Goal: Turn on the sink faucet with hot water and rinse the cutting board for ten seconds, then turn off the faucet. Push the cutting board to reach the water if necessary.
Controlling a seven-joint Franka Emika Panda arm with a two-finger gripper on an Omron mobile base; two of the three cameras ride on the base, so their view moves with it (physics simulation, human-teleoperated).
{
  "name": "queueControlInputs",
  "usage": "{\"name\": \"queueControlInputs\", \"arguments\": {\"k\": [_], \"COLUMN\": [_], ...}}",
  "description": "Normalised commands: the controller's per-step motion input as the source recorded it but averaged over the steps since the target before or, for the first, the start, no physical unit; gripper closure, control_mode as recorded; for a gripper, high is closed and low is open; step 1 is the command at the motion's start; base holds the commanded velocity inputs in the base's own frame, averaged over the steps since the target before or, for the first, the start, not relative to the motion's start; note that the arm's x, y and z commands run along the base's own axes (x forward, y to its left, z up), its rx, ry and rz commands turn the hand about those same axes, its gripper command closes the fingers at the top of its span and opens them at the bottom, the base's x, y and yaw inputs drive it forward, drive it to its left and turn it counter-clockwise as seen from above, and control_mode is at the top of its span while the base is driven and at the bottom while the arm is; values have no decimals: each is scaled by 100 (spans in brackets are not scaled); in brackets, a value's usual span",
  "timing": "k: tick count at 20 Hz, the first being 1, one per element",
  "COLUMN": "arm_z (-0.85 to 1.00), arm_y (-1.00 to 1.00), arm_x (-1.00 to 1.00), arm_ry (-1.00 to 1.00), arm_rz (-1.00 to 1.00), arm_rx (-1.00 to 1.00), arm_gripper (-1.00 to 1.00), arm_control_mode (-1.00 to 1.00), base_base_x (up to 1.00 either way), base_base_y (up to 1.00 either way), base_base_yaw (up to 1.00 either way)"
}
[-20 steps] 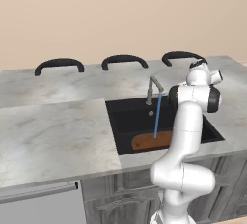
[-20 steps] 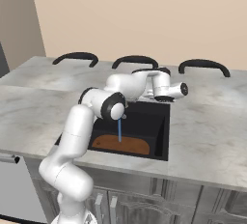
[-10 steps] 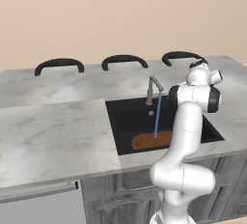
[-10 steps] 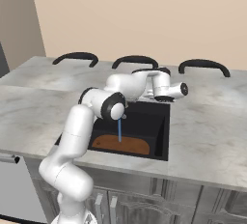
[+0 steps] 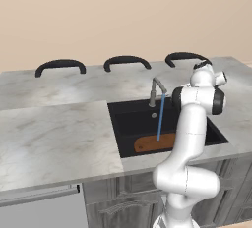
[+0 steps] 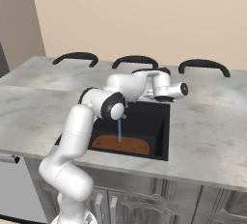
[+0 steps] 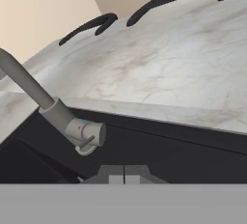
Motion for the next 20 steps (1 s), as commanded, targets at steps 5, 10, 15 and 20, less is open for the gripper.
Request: {"name": "queueControlInputs", "arguments": {"k": [5, 10, 15, 20], "arm_z": [0, 0, 0, 0], "arm_y": [0, 0, 0, 0], "arm_x": [0, 0, 0, 0], "arm_ry": [0, 0, 0, 0], "arm_rz": [0, 0, 0, 0], "arm_rx": [0, 0, 0, 0], "arm_gripper": [100, 100, 100, 100], "arm_control_mode": [-100, -100, -100, -100], "base_base_x": [0, 0, 0, 0], "base_base_y": [0, 0, 0, 0], "base_base_yaw": [0, 0, 0, 0]}}
